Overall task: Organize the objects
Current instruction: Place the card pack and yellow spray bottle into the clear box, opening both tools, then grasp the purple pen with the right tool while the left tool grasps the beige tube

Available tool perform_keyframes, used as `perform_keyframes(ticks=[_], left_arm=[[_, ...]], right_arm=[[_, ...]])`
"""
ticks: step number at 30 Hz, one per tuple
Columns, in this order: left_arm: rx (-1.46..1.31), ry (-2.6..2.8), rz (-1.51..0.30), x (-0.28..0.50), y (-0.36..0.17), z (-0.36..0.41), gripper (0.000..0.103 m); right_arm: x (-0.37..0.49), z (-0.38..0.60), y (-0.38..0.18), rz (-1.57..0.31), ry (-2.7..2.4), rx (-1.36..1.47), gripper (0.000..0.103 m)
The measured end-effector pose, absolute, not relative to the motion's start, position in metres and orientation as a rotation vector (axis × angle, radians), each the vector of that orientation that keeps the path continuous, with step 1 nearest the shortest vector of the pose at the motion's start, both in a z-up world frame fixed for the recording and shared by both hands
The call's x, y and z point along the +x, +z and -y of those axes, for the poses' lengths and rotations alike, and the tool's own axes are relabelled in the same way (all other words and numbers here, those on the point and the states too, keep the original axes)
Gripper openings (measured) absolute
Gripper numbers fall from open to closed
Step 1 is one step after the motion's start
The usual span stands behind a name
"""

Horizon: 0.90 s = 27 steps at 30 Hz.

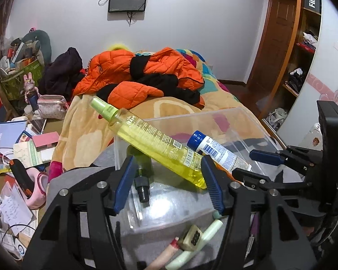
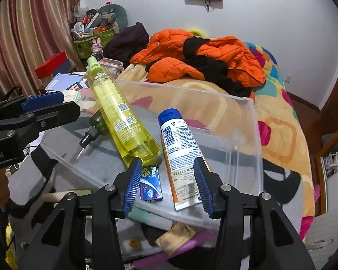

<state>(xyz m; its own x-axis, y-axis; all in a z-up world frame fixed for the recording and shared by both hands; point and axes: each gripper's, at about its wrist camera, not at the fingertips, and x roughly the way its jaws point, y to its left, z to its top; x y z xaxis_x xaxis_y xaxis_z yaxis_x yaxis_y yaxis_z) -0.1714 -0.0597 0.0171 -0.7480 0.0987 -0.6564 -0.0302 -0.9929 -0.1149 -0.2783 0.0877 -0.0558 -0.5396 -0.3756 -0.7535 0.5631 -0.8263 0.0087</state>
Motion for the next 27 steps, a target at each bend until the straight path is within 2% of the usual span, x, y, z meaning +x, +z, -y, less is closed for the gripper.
perform_keyframes(ticks=[2,4,7,10,16,27], left_arm=[[-1.081,2.878,0.135,-0.165,0.021,0.059,0.067],[-1.056,2.904,0.109,-0.156,0.026,0.059,0.081],[-1.001,2.942,0.069,-0.14,0.034,0.06,0.085],[-0.981,2.963,0.035,-0.124,0.037,0.062,0.089],[-1.023,2.957,-0.026,-0.102,0.024,0.063,0.09],[-1.283,2.89,-0.087,-0.084,-0.051,0.082,0.09]], right_arm=[[-0.273,-0.091,-0.051,-0.302,-2.341,1.06,0.048],[-0.266,-0.096,-0.044,-0.289,-2.355,1.038,0.05],[-0.252,-0.106,-0.034,-0.283,-2.389,0.993,0.058],[-0.241,-0.116,-0.027,-0.265,-2.416,0.966,0.062],[-0.221,-0.138,-0.035,-0.204,-2.443,0.998,0.063],[-0.196,-0.151,-0.099,-0.103,-2.361,1.235,0.063]])
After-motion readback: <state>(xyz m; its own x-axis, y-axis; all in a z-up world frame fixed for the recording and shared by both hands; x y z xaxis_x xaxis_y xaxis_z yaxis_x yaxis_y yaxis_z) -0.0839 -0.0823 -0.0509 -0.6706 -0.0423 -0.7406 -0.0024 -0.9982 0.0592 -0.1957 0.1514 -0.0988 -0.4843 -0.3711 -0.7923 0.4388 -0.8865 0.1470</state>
